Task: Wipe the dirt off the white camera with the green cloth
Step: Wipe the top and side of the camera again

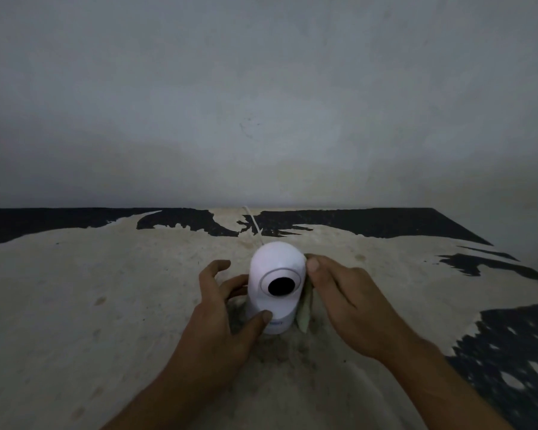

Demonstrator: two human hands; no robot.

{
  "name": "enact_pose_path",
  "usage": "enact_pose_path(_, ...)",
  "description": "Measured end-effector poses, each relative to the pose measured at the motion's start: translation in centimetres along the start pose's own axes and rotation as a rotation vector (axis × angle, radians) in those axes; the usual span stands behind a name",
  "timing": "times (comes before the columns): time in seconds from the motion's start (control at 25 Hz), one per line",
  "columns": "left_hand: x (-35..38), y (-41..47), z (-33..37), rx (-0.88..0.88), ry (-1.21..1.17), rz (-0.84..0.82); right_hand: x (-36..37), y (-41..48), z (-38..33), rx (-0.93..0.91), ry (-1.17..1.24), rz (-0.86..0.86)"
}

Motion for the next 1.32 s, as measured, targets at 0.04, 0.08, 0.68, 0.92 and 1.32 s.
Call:
enact_pose_path(0.04, 0.0, 0.0, 0.1, 0.003, 0.001, 0.001, -0.3, 0.1, 0.0, -0.019, 0.007, 0.037)
enact_pose_path(0.08, 0.0, 0.0, 0.0, 0.007, 0.003, 0.003, -0.7, 0.2, 0.0, -0.032, 0.012, 0.072)
enact_pose_path(0.68, 0.0, 0.0, 0.1, 0.028, 0.016, 0.001, -1.5, 0.6, 2.1, 0.11, 0.183, 0.08)
enact_pose_path(0.92, 0.0, -0.1, 0.1, 0.013, 0.042, 0.021, -0.8, 0.3, 2.8, 0.154, 0.109, 0.038)
enact_pose_path(1.32, -0.1, -0.1, 0.2, 0.048, 0.042, 0.035, -1.2, 0.4, 3.1, 0.215, 0.215, 0.138)
Point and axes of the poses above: each hand's wrist, its own y-axis towards the middle knuckle, its own x-axis out of the palm, z = x × y, the point moved 5 cm from there along y, towards the middle knuckle, and after that the axes turned 7 degrees about y, right-handed, at the moved point
